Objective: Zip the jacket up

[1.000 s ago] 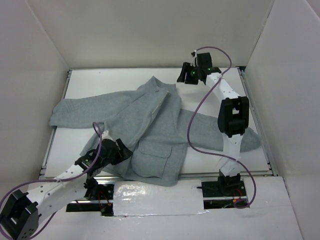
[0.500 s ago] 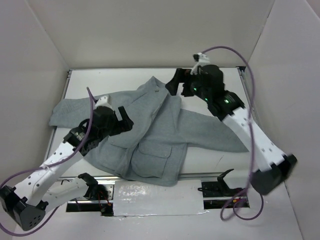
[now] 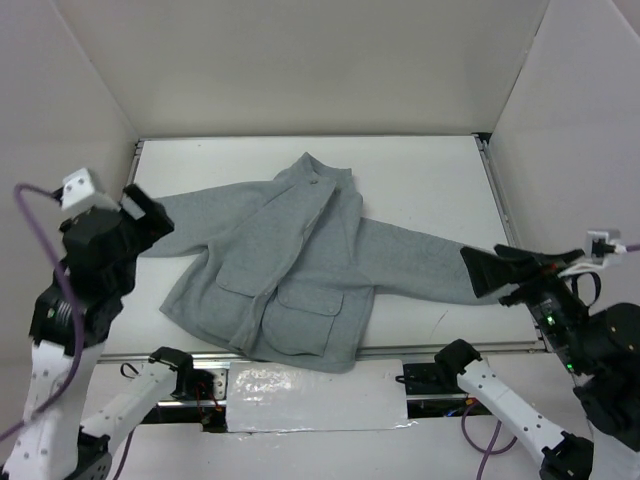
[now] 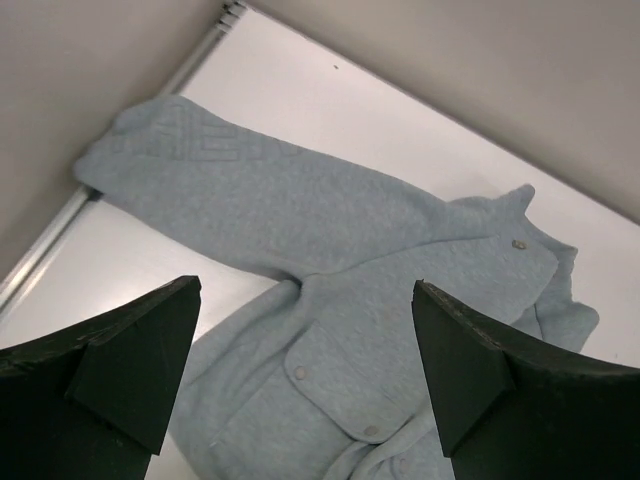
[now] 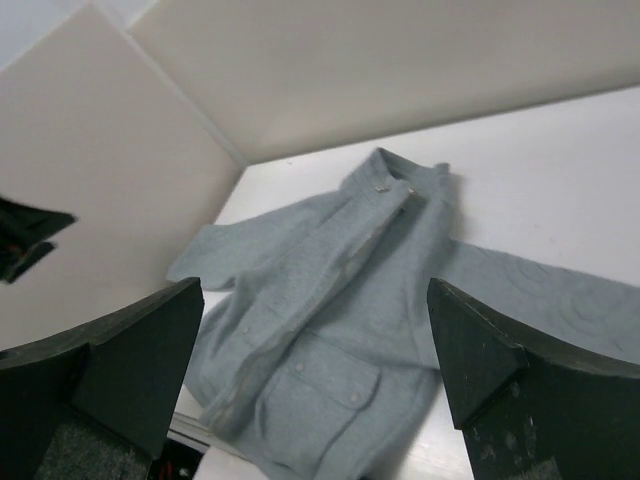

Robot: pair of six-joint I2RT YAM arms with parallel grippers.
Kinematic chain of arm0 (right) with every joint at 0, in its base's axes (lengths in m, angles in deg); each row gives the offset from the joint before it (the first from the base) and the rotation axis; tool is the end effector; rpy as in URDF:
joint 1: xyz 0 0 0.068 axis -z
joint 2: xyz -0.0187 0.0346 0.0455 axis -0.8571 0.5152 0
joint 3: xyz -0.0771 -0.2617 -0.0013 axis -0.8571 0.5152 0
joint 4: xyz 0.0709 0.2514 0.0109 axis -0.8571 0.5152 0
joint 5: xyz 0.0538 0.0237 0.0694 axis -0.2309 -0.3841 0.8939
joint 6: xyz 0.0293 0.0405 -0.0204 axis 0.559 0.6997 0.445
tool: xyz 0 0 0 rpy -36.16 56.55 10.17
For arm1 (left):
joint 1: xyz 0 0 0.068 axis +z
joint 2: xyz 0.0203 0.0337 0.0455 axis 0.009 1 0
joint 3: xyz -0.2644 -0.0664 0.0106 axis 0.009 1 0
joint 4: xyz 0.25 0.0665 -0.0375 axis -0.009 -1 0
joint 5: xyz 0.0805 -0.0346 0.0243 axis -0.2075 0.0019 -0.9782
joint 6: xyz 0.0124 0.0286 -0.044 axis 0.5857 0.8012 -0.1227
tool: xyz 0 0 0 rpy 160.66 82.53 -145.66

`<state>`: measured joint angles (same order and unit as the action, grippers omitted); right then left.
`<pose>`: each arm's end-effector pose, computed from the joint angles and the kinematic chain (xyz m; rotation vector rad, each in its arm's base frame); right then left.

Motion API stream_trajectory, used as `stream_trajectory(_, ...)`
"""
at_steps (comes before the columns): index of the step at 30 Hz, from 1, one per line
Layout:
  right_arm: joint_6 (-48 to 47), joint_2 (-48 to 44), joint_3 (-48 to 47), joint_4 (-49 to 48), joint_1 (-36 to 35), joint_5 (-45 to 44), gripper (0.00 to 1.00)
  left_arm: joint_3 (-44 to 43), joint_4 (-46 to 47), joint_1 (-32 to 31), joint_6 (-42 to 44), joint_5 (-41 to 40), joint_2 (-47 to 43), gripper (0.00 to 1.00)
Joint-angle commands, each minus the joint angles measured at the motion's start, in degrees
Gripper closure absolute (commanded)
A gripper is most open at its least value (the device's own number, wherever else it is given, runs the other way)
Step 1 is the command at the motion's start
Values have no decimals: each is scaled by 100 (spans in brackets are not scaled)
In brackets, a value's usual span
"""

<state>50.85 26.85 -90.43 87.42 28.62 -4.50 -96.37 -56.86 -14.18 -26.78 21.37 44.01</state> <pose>-0.0007 -0.0086 0.4674 0.1039 1.5536 0.6349 0.1203 -0.0119 0.4495 -0.6761 1.6826 -0.0771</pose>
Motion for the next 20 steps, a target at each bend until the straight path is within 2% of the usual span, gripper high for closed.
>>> stream_trajectory(1,-22,-221,-233,1321,5,-661,0,270,-480,28,245,-603,-884,0)
stream_trajectory(6,-49,-599,-296,1798,-4,-1118,0,1015,-648,20,218,-383,-2333,1)
stream_trajectory(9,-49,-740,-296,1798,-13,-1171,0,1280,-787,20,227,-575,-2870,1)
stream_trajectory(13,-75,-846,-304,1728,-13,-1102,0,1150,-1165,20,148,-743,-2899,1)
stream_trajectory(20,-57,-793,-323,1772,-4,-1154,0,1184,-1131,20,139,-743,-2741,1)
